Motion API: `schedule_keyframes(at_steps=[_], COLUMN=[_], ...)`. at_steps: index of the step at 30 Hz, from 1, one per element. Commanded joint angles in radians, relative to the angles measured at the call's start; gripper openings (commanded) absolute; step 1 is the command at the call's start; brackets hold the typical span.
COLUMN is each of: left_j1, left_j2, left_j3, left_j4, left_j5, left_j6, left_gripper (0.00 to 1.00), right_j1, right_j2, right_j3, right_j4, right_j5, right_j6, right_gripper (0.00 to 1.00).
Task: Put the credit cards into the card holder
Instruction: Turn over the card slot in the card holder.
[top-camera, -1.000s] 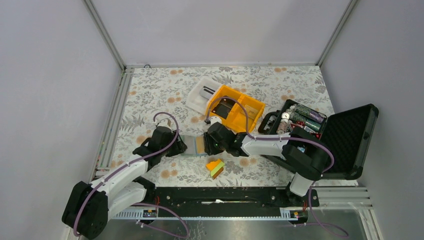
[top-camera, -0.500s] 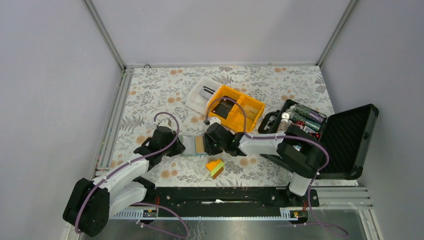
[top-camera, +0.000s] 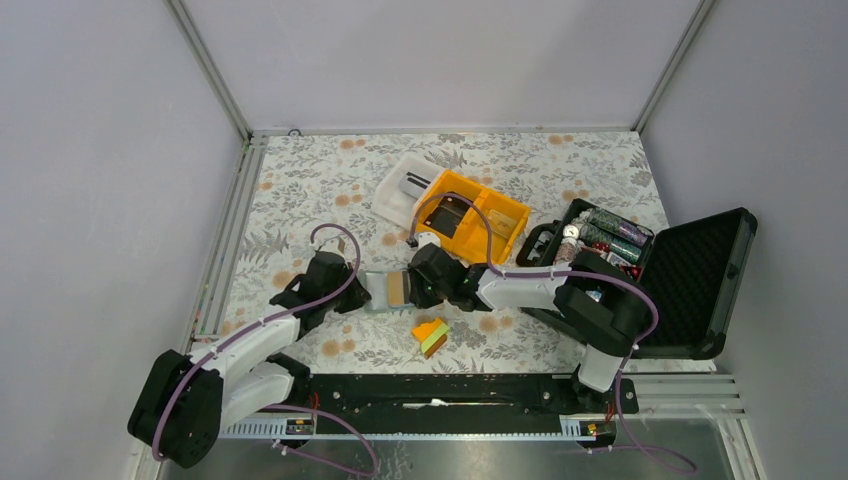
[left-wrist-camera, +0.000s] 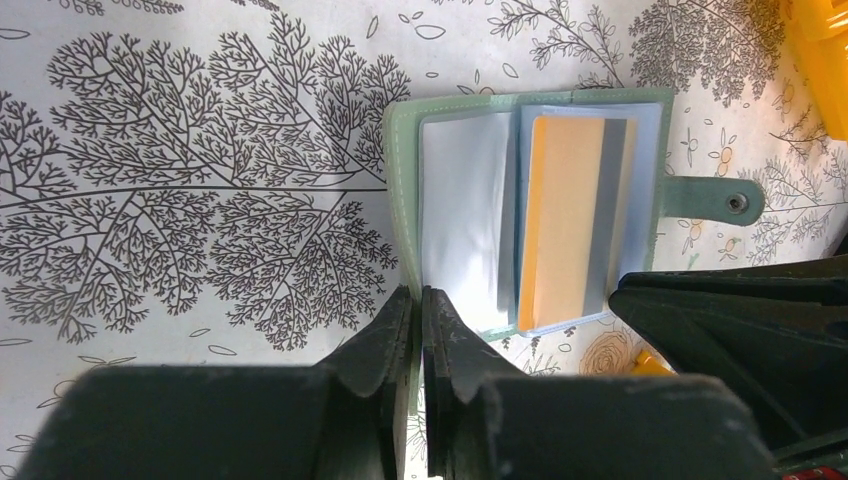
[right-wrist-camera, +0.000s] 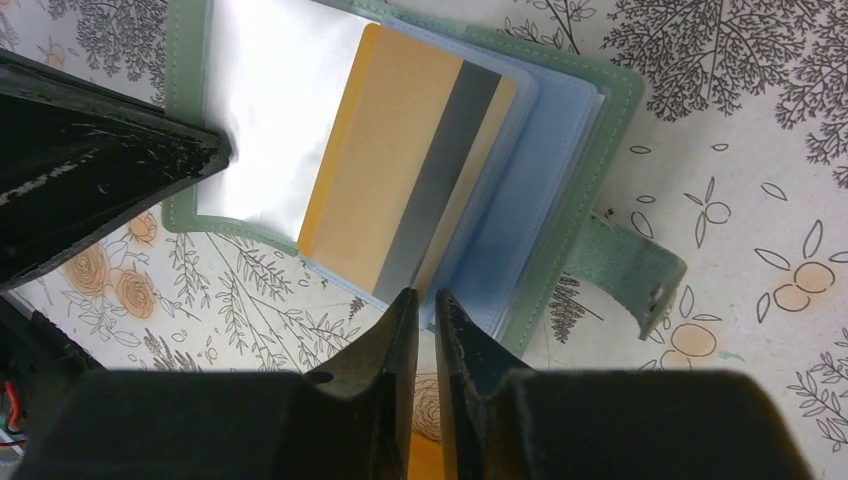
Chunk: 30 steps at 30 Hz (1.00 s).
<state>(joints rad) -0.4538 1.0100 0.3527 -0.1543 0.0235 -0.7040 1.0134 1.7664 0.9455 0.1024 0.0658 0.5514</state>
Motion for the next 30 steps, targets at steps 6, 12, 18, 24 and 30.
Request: schedule_keyframes(at_steps=[6, 12, 18, 24, 30], left_j1=[0.003, 0.003, 0.003, 0.003, 0.003], left_j2=[0.016, 0.013, 0.015, 0.012, 0.018], left_j3=[0.003, 0.003, 0.0, -0.001, -0.001], left_j4=[0.05, 0.049, 0.053, 0.056, 0.069], left_j5=[0.031, 0.032, 0.036, 0.04, 0.052], left_j6=[0.006, 0.008, 0.006, 0.005, 0.001], left_gripper=[0.04, 0.02, 0.0, 0.0, 0.0], right_j1=[-0.005, -0.006, -0.003, 0.009, 0.028], right_j2=[-0.025, -0.039, -0.042, -0.043, -0.031], right_j3=[0.059, 0.048, 0.047, 0.063, 0.085], right_j4=[0.054, 0.086, 0.126, 0.135, 0.14], right_j5=[-0.004, -0.021, -0.063, -0.063, -0.09], right_j6=[-0.001, 0.004, -0.001, -0.024, -0.04], right_gripper=[0.17, 0.17, 0.17, 0.19, 0.22])
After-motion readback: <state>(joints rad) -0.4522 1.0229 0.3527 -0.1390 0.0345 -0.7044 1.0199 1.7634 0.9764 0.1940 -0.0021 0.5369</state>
